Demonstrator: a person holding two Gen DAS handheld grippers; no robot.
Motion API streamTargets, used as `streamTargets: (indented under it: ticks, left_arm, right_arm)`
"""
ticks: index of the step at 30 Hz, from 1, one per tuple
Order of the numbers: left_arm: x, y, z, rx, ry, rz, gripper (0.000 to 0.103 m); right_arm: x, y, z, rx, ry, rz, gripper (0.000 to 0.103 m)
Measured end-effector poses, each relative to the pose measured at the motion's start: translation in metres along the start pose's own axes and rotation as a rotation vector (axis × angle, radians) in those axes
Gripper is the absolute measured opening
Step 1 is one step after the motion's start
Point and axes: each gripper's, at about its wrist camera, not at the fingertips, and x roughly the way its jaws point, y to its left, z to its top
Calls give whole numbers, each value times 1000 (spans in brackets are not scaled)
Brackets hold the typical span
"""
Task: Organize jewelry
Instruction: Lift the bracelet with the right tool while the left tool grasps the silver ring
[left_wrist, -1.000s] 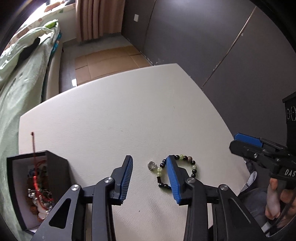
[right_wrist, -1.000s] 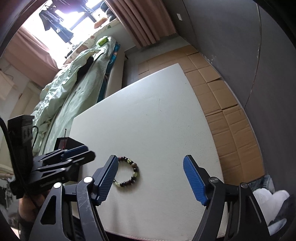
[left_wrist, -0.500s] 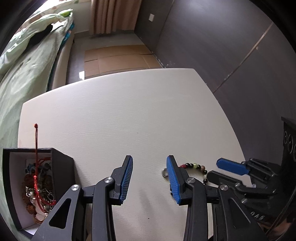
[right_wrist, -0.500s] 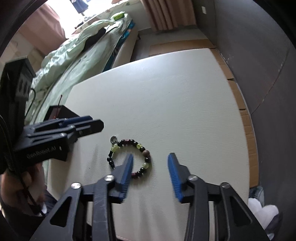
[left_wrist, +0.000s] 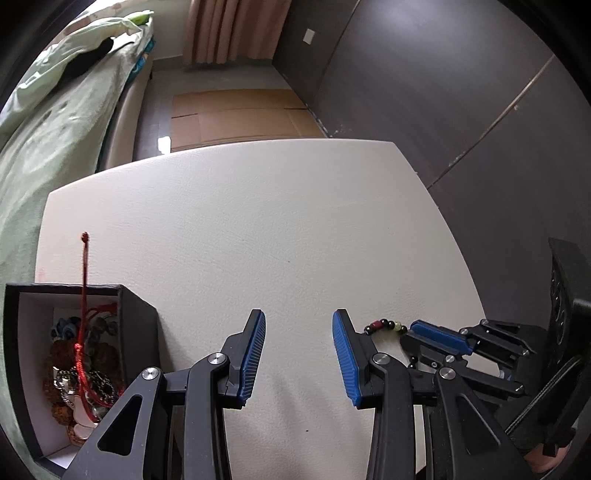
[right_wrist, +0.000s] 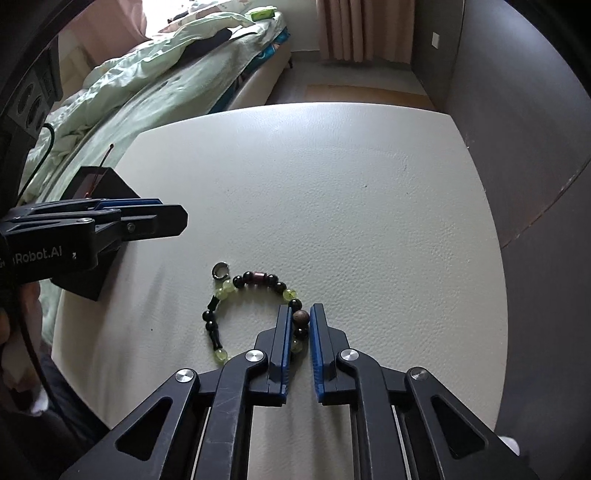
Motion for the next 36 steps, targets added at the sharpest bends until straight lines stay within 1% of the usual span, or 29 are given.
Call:
streamTargets:
  ticks: [3,8,13,16,19,23,28,30,31,32,36]
  left_arm:
    - [4,-4,-2,12,13,-12,39]
    - [11,-16,-4,62,25,-27,39]
    - [17,-26,-7,94,34,-30,39]
    - [22,-31,-8,115,36,-10,39]
    - [27,-36,-11,142,42,17,29]
    - [31,-44,-13,185,34,69,27]
    - [33,-54,-17,240,27,128,26]
    - [34,-59,-20,272,28,162,23]
    - [35,-60,-21,284,27,175,20]
    - [35,-62,-22,298,25,181,14]
    - [34,-59,-21,284,23,162,13]
  right_arm:
    - [-8,-5,-2,20,-14,4,11]
    - [-33,-19,-7,91,-82,56,11]
    - [-46,-48,-8,207,-134,73,11]
    - [-52,-65,-9,280,-167,81,11]
    - [-57,-76,-10,325,-196,96,11]
    - [-59,-78,-10,337,-215,106,11]
    - [-59,-74,-8,332,-219,118,11]
    - [-60,-73,-7,330,-218,123,11]
    - [-60,-71,-6,327,-219,126,11]
    - [-61,-70,-6,325,-219,127,11]
    - [-61,-68,-5,322,-222,133,11]
